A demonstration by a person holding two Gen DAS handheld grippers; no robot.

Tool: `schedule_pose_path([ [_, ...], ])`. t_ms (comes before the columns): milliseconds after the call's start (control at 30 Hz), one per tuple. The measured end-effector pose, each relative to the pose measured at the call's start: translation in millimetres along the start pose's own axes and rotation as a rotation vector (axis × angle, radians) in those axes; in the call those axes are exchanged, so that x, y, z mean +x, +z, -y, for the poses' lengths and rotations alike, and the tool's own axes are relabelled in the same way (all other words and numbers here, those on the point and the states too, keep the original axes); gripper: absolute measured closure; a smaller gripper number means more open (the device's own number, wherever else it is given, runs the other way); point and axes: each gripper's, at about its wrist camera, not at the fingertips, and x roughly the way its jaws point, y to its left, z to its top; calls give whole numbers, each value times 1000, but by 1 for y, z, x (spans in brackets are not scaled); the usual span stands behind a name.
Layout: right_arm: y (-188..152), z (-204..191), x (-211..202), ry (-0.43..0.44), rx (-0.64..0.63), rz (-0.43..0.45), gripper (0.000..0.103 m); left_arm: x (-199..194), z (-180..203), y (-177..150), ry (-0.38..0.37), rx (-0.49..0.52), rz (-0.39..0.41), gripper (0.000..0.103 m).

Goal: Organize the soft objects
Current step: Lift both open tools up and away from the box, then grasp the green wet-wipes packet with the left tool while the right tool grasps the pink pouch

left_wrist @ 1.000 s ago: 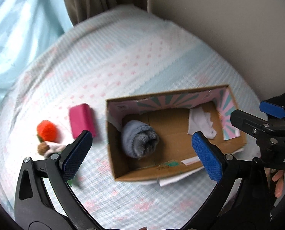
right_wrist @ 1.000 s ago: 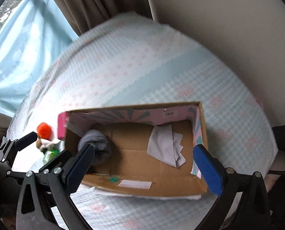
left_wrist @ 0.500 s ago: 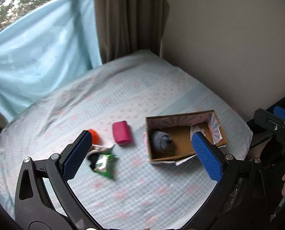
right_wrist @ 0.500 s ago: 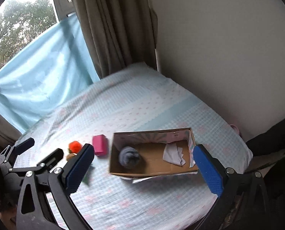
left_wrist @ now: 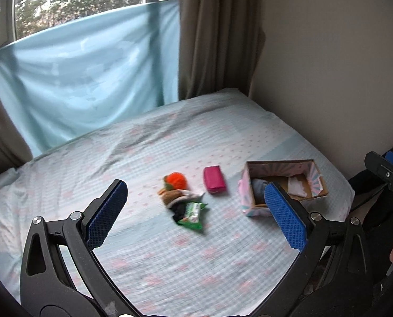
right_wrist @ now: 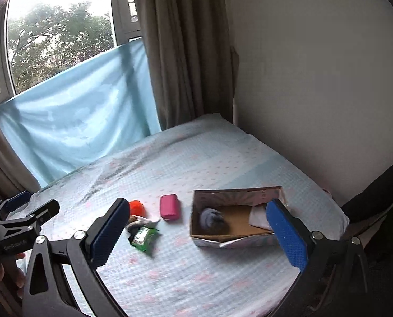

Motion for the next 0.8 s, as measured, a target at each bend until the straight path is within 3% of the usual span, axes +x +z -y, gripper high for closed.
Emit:
schedule_pose_path([
  [200, 0, -41, 25, 50, -36, -10, 0, 16, -37, -11, 3, -8, -37, 0],
  [400, 10, -68, 72, 94, -65, -55, 0, 60, -55, -20, -4, -47, -90, 0],
  [800, 21, -88, 243, 179, -140, -213, 0, 184, -44, -48, -8, -57, -185, 0],
])
